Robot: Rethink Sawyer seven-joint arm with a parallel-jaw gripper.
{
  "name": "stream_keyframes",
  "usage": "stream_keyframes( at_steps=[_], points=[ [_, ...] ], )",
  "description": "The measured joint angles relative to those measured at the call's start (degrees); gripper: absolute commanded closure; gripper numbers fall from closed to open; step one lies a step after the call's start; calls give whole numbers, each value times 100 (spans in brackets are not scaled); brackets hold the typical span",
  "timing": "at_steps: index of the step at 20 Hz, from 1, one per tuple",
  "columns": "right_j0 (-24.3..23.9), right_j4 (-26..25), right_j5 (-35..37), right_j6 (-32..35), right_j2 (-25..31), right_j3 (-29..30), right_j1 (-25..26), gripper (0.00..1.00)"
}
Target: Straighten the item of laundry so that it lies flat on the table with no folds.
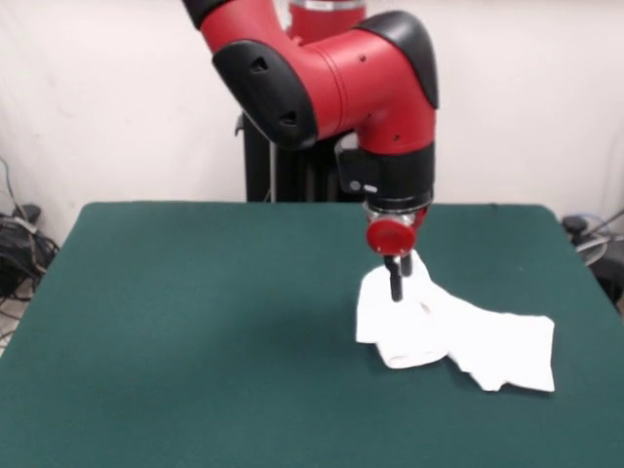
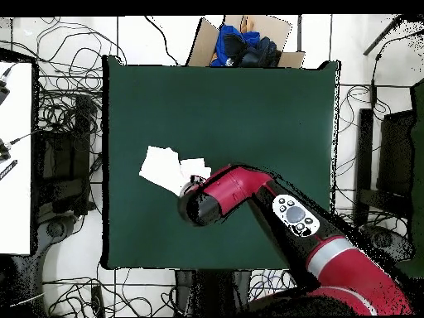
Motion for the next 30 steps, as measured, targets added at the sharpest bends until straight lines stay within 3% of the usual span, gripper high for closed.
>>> stream_keyframes(
  at_steps=[4,5,20,24,30],
  points=[
    [-1,0,0,0,3,0,47,0],
    [-1,0,0,0,3,0,59,100],
    [-28,13,1,0,39,3,81,100],
    [-291,197,2,-1,339,93,-4,100],
    [-1148,787,1,-26,1229,392,-313,100]
  ],
)
